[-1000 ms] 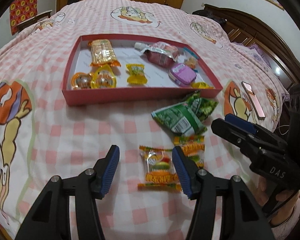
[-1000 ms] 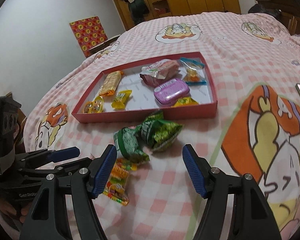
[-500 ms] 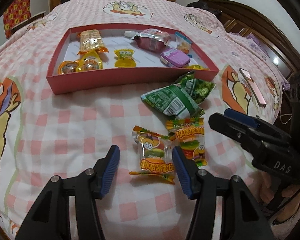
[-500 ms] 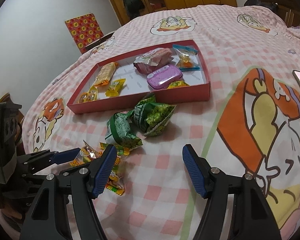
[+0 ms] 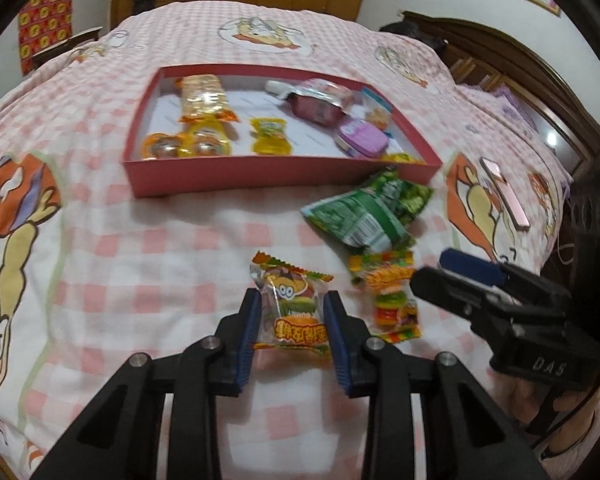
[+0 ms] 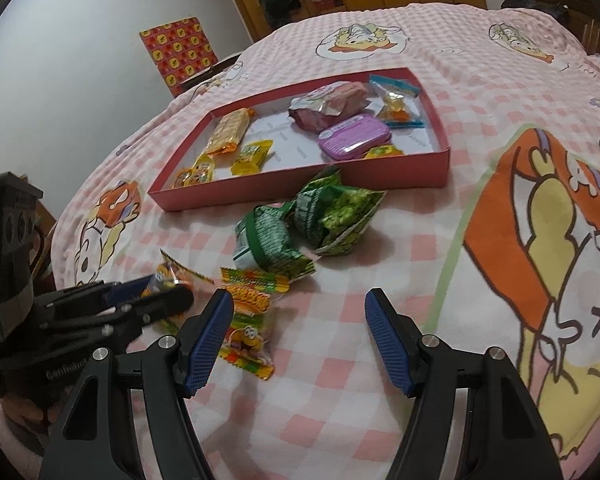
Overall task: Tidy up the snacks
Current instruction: 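Move the left tool to the Burger Gummy candy pack and close on it, then carry the Burger Gummy pack over the red box with the left tool, then open the left tool to drop the Burger Gummy pack into the box, then grasp the green snack bag with the left tool while the right tool grasps the green pea bag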
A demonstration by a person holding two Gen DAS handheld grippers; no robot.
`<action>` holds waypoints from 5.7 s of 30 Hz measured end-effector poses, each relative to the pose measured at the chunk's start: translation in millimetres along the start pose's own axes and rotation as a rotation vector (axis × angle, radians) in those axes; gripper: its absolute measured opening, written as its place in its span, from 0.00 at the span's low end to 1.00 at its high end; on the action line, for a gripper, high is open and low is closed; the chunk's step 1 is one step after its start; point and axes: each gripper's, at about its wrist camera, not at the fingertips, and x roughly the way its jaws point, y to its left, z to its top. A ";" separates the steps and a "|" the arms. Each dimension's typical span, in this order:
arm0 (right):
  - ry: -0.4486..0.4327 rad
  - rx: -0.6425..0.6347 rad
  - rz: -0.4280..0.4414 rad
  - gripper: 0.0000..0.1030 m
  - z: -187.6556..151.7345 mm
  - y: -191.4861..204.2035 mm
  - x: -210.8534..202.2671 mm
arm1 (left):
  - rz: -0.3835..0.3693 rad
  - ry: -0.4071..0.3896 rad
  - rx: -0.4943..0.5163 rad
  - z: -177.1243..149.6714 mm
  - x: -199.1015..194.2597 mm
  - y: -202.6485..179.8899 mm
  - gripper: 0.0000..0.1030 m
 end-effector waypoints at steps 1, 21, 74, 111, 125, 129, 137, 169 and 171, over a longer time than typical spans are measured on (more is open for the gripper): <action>0.004 -0.001 0.003 0.68 -0.3 0.9 0.7 | 0.002 -0.003 -0.007 -0.1 -0.6 2.4 0.32; 0.063 -0.089 -0.005 0.35 -14.0 35.6 21.8 | -0.018 -0.004 -0.100 -4.0 0.1 30.1 0.33; -0.035 -0.155 0.011 0.33 65.8 17.3 -5.5 | -0.027 -0.153 -0.035 95.4 -15.0 9.3 0.32; -0.080 -0.109 -0.143 0.33 181.0 -44.6 71.3 | 0.007 -0.120 -0.054 172.9 87.7 23.8 0.32; -0.070 -0.066 -0.135 0.33 189.1 -61.5 100.4 | -0.050 -0.081 -0.101 169.1 105.9 38.8 0.33; -0.061 -0.058 -0.143 0.33 189.9 -61.9 100.2 | -0.052 -0.086 -0.095 168.1 105.5 39.1 0.33; -0.061 -0.038 -0.122 0.43 189.7 -61.7 95.4 | -0.027 -0.119 -0.062 164.2 96.8 32.5 0.40; -0.107 -0.040 -0.071 0.55 117.2 -25.6 6.2 | -0.017 -0.121 -0.082 116.3 11.9 9.2 0.59; -0.096 -0.036 -0.066 0.55 110.0 -24.5 3.4 | -0.018 -0.114 -0.092 110.2 9.1 7.6 0.59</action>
